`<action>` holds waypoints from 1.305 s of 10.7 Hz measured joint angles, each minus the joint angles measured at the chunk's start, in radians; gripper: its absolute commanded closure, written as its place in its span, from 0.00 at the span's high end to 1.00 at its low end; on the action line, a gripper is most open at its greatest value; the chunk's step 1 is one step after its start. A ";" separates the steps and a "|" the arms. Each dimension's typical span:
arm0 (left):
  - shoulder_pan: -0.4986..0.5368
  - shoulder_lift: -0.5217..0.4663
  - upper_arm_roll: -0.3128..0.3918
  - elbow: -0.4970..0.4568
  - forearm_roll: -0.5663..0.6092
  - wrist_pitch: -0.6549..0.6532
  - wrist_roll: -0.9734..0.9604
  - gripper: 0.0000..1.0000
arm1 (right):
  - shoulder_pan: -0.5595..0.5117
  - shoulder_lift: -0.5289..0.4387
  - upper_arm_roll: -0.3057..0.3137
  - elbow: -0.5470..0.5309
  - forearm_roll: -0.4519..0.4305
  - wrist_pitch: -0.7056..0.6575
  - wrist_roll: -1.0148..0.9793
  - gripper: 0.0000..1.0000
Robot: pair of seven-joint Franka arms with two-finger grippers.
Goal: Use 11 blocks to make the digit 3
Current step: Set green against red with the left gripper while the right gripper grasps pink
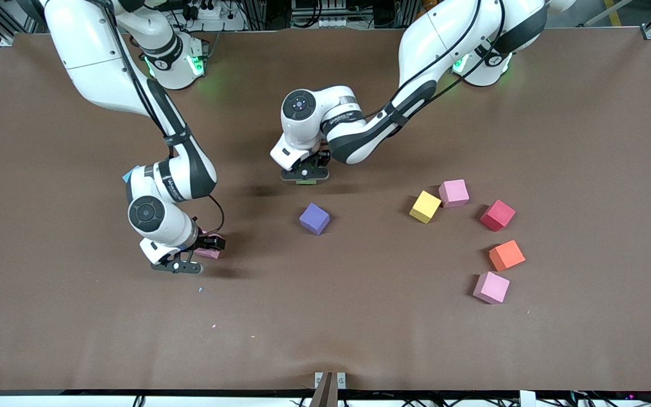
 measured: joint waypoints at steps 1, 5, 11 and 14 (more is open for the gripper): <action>-0.001 0.007 0.000 0.003 -0.012 0.000 0.000 0.09 | 0.000 0.003 0.000 0.000 0.000 0.000 0.000 0.20; -0.001 0.011 0.001 0.009 -0.069 0.000 0.000 0.09 | 0.000 0.003 0.002 0.002 0.000 -0.001 0.000 0.19; -0.007 0.011 0.001 0.011 -0.081 -0.003 -0.001 0.10 | 0.005 -0.053 0.056 0.024 0.000 -0.071 -0.037 0.20; -0.011 0.012 0.002 0.011 -0.081 -0.007 -0.001 0.10 | 0.007 -0.102 0.079 0.031 0.000 -0.138 -0.175 0.20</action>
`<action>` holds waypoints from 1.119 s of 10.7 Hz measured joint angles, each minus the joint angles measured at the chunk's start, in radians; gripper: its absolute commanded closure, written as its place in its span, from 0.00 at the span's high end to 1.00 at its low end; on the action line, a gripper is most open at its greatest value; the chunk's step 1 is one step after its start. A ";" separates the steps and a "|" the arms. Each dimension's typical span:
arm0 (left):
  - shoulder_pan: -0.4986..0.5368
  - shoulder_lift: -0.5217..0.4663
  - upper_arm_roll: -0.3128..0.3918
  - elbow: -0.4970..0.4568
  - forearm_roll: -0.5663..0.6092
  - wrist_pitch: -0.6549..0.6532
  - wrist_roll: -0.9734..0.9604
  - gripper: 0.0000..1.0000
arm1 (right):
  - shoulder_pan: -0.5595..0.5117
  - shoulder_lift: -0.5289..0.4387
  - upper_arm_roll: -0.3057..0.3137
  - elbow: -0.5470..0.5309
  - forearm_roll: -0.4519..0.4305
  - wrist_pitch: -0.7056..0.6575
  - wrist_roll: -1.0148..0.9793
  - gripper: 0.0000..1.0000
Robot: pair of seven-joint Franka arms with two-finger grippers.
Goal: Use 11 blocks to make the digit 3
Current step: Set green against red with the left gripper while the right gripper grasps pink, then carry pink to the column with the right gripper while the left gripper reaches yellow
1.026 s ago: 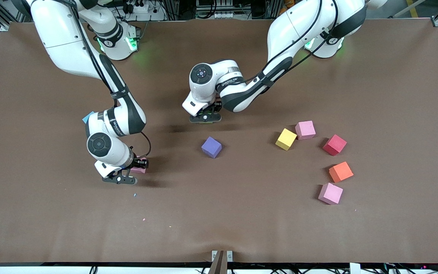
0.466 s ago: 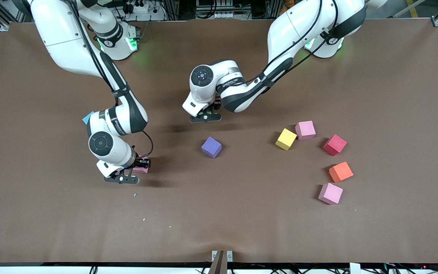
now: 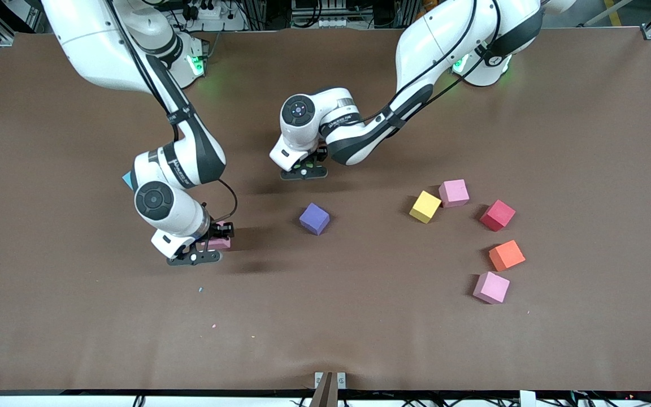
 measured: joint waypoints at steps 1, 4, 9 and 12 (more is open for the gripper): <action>0.000 0.000 0.000 0.000 0.000 -0.011 0.001 0.10 | 0.001 -0.010 0.002 0.005 0.000 -0.022 -0.061 0.20; 0.000 0.001 0.001 0.000 0.000 -0.031 0.005 0.10 | 0.006 -0.037 0.004 0.016 0.000 -0.088 -0.225 0.20; -0.020 0.005 0.001 0.000 -0.012 -0.034 0.006 0.13 | 0.006 -0.047 0.003 0.022 0.000 -0.120 -0.322 0.20; -0.024 0.005 0.002 0.000 -0.014 -0.034 0.006 0.45 | 0.006 -0.047 0.003 0.022 0.000 -0.120 -0.362 0.20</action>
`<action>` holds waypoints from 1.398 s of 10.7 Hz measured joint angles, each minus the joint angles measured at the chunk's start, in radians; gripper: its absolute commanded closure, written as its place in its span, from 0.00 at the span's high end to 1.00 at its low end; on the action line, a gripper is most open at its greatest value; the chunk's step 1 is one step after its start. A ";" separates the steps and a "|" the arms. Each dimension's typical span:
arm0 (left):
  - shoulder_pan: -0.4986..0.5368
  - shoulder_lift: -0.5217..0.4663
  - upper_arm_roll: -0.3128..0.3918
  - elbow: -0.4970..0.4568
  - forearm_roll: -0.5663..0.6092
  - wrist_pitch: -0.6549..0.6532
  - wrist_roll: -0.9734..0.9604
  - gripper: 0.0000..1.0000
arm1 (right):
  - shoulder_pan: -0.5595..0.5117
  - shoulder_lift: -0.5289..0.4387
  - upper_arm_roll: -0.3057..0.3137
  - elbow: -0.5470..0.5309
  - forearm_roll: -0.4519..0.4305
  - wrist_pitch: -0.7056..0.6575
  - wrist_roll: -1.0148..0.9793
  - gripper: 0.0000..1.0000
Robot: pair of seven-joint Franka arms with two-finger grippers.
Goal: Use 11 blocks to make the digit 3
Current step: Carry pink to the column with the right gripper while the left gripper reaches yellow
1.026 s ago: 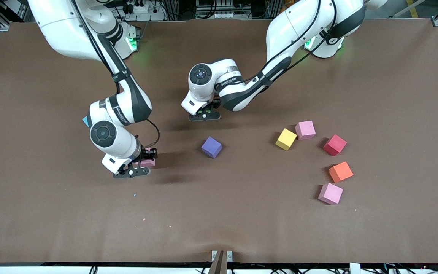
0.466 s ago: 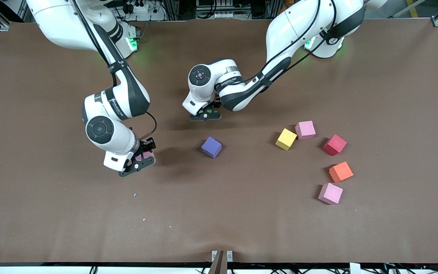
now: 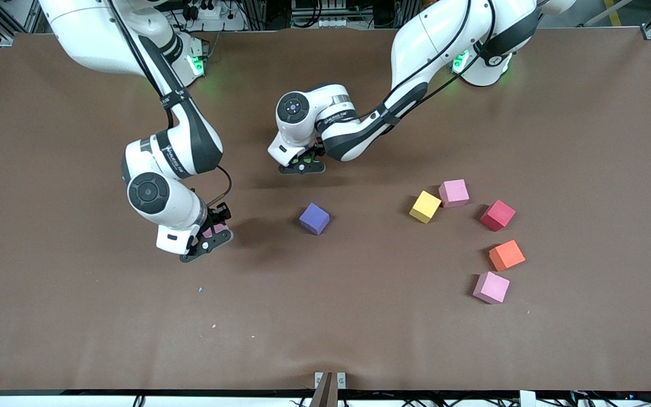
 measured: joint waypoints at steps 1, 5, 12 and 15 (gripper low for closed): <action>0.000 0.000 0.001 0.000 -0.001 0.000 0.000 0.50 | 0.000 0.000 0.000 0.001 0.000 0.000 -0.012 0.20; 0.001 0.000 0.003 0.001 -0.001 0.000 0.000 1.00 | 0.000 0.000 0.000 0.008 0.000 0.000 -0.056 0.20; 0.068 -0.114 0.003 0.038 -0.002 -0.081 0.000 1.00 | 0.055 0.000 0.005 0.049 0.000 0.001 -0.107 0.20; 0.150 -0.114 0.043 0.050 -0.004 -0.080 -0.030 1.00 | 0.156 0.001 0.005 0.076 0.000 0.000 -0.107 0.20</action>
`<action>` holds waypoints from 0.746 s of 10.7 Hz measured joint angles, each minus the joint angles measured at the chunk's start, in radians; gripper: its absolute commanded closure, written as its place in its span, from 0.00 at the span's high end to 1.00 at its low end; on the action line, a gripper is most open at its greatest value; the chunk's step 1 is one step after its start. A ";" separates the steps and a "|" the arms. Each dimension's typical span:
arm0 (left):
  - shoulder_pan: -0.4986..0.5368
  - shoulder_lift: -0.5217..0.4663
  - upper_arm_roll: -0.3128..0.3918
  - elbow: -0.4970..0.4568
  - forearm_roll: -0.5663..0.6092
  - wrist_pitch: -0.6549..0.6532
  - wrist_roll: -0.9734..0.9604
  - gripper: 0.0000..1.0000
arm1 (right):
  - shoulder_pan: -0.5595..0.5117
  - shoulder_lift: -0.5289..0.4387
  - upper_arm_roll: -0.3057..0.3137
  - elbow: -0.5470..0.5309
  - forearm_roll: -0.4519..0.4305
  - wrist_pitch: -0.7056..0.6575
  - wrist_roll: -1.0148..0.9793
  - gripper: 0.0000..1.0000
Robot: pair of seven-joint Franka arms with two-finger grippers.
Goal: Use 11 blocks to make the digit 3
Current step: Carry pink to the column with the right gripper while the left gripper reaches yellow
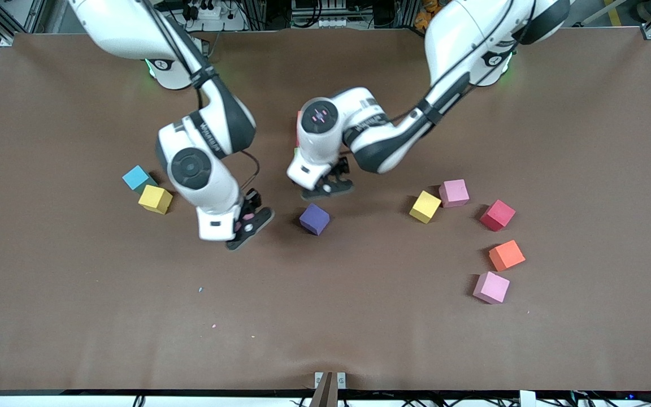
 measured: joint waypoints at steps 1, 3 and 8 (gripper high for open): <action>0.025 0.004 0.024 0.004 -0.002 0.003 -0.002 1.00 | 0.017 0.001 0.000 0.000 0.000 -0.001 -0.003 0.20; 0.087 0.011 0.040 0.015 -0.009 0.011 -0.003 1.00 | 0.035 0.003 0.000 0.000 0.000 -0.005 -0.024 0.20; 0.192 0.011 0.040 0.034 -0.029 0.012 -0.003 1.00 | 0.148 0.002 0.003 0.001 0.000 -0.033 -0.120 0.20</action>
